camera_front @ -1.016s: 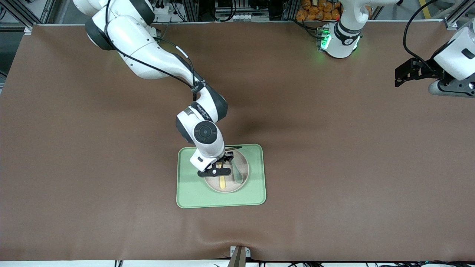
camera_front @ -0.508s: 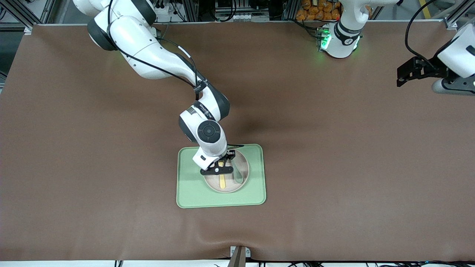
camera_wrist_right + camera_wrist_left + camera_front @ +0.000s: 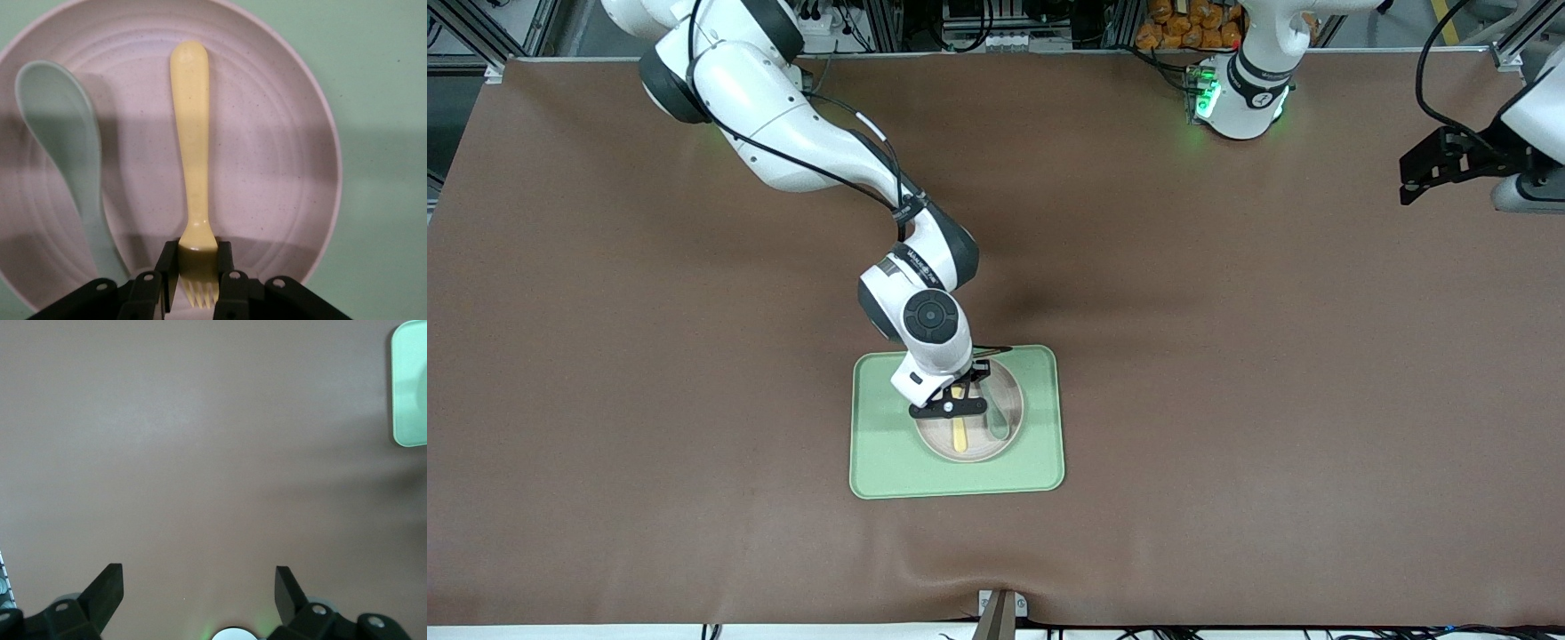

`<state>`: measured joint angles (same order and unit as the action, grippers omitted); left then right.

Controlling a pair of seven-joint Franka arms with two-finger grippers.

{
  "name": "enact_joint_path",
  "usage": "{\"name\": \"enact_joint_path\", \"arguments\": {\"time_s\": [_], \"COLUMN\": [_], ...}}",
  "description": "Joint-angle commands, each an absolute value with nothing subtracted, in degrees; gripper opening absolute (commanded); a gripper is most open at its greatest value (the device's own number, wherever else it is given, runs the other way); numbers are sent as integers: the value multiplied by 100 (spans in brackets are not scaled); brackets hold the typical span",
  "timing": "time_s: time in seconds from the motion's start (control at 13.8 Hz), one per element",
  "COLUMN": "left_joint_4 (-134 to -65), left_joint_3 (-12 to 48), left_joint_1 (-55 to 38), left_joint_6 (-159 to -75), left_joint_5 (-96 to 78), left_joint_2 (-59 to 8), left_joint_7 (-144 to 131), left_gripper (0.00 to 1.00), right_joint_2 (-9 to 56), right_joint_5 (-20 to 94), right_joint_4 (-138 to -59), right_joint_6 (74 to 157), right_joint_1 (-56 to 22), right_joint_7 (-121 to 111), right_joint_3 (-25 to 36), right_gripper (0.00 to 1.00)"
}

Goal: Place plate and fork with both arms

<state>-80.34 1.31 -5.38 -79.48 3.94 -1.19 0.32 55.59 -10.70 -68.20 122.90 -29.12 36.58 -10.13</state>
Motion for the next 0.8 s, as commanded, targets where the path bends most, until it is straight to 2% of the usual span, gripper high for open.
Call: {"name": "enact_joint_path", "arguments": {"time_s": [0.0,0.73], "left_joint_4": [-8147,-8332], "left_joint_3": [184,246], "left_joint_1": [-553,-527], "left_joint_6": [-7884,-7813], "left_joint_5": [413,413], "left_joint_2": [-53,-9], "left_joint_7": [27,18], "left_gripper": [100,100], "right_joint_2": [5625,5371], "right_joint_5": [-1239,-712], "right_joint_4": [-6671,-6407], "right_joint_6": [12226,11655], "right_joint_1": [-2945,-2383], "right_joint_7": [3806,3692], "right_joint_3": [-1011,-1187], "right_gripper": [0,0]}}
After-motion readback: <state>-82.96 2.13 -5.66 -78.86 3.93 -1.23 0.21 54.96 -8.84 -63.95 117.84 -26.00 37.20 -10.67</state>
